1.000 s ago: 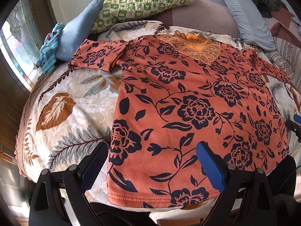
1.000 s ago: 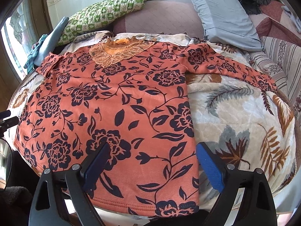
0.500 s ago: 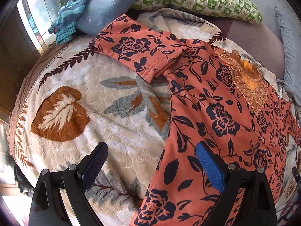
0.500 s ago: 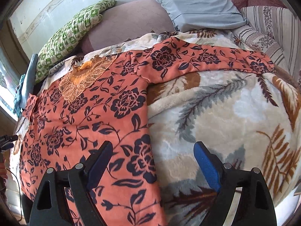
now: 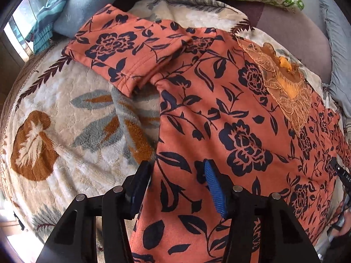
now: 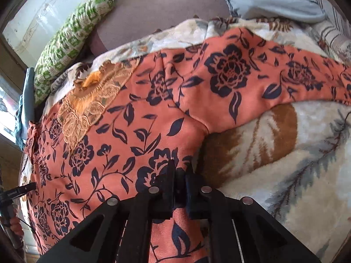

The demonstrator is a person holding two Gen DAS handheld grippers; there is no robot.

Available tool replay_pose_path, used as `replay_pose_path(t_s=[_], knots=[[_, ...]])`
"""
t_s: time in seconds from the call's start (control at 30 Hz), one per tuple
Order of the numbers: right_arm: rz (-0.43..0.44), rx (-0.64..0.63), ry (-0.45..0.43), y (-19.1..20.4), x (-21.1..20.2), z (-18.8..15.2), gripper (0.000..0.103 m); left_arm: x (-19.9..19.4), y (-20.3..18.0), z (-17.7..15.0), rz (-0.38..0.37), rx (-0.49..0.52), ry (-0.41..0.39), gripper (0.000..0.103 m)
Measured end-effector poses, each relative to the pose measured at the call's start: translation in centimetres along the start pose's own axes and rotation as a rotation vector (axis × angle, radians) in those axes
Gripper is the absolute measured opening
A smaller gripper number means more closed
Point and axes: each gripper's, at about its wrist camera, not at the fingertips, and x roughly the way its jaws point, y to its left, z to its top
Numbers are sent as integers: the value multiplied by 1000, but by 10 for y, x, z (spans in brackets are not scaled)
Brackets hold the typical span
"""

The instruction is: Fold small clothes

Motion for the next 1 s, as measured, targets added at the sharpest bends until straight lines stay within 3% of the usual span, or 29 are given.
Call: replay_pose_path(t_s=[0.1, 0.13, 0.23, 0.37, 0.53, 0.7, 0.83, 1.0], knots=[[-50, 45, 69, -19, 19, -3, 5, 21, -3, -1, 118, 26, 30, 51], [-43, 46, 60, -19, 19, -4, 6, 26, -2, -2, 124, 31, 31, 52], [-2, 68, 46, -18, 7, -5, 12, 19, -6, -5, 94, 25, 26, 51], [17, 113, -32, -46, -29, -3, 12, -8, -13, -4, 43, 41, -18, 51], [-83, 298, -124, -145, -76, 6, 15, -33, -36, 12, 19, 56, -57, 57], [-162, 589, -263, -273, -127, 7, 36, -25, -58, 43, -54, -22, -19, 61], [-121, 765, -302, -345, -129, 13, 36, 9, -92, 67, -50, -34, 45, 61], [-77, 833, -348, -378, -104, 35, 35, 57, -154, 82, -71, 5, 90, 61]])
